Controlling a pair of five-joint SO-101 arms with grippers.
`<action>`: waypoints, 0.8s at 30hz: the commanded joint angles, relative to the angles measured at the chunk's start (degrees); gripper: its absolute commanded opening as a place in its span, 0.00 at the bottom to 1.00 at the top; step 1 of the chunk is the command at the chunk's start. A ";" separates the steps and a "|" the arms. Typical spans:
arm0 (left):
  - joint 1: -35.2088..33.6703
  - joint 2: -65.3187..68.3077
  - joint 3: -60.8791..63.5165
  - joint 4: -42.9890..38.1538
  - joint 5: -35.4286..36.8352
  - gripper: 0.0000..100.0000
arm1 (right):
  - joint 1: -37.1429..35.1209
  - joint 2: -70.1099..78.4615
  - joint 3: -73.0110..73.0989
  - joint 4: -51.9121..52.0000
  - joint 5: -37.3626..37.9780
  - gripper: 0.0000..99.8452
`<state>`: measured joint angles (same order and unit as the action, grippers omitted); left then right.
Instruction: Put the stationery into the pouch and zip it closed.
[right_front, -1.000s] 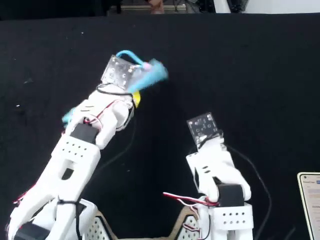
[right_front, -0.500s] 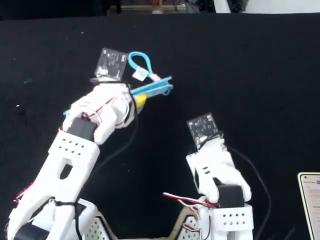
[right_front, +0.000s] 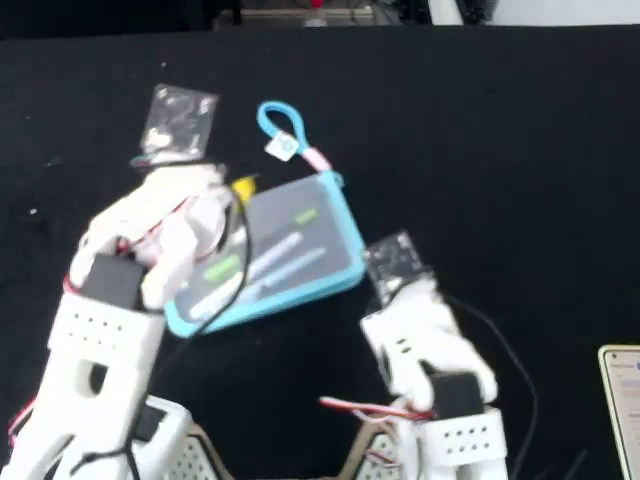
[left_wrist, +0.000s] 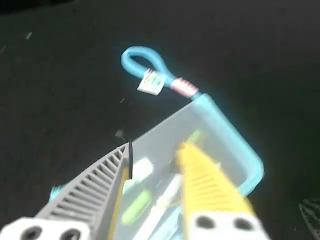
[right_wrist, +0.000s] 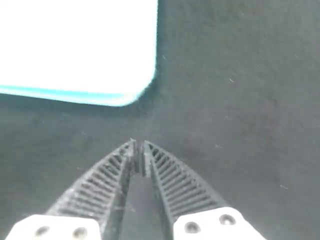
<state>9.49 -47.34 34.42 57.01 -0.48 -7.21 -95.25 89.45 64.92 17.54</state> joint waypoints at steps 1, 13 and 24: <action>-4.53 -10.20 5.41 5.98 -0.70 0.05 | -3.16 -0.48 -0.40 -0.97 -0.35 0.01; -21.93 -51.16 40.40 7.56 -15.03 0.03 | -1.05 -0.48 1.01 -0.79 -0.79 0.01; -19.74 -57.23 49.98 16.44 -14.77 0.03 | 0.70 -0.48 0.92 3.87 -13.63 0.01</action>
<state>-12.13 -103.87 84.09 70.11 -14.99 -8.09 -95.25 91.03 66.33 5.67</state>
